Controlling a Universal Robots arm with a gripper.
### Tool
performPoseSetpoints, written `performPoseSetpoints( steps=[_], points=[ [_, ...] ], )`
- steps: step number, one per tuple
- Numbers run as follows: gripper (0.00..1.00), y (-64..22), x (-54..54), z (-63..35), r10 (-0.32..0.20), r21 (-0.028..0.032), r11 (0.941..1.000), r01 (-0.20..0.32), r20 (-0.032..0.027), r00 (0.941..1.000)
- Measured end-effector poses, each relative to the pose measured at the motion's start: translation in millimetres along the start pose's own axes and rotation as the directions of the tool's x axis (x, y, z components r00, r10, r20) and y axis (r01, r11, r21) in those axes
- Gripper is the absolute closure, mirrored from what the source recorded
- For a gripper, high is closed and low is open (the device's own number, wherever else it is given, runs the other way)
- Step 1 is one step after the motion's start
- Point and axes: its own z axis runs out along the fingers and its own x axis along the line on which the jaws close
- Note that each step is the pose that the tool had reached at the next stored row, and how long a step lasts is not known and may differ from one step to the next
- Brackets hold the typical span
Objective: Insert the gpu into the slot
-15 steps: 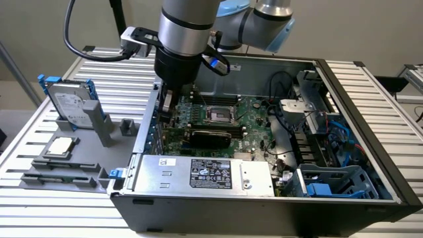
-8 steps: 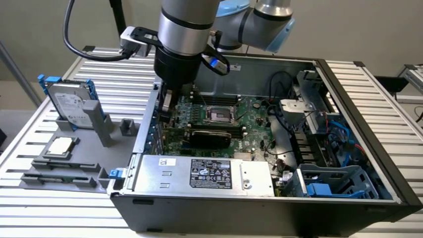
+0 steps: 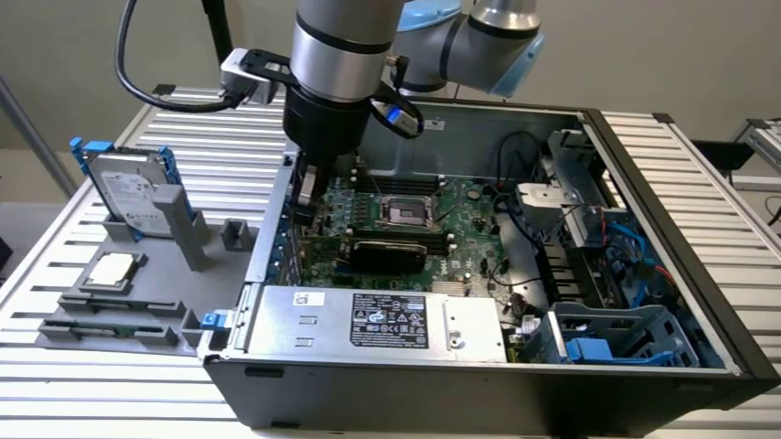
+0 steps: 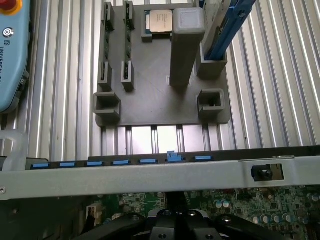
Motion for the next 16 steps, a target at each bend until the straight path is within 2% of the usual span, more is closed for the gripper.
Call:
performPoseSetpoints(
  steps=[11, 16],
  points=[
    [0.89, -0.2, 0.0, 4.3, 0.000, 0.0002, 1.0000, 0.000, 0.0003, 1.0000],
    [0.89, -0.1, 0.0, 0.2, 0.001, -0.0010, 1.0000, -0.001, 0.0002, 1.0000]
  ],
)
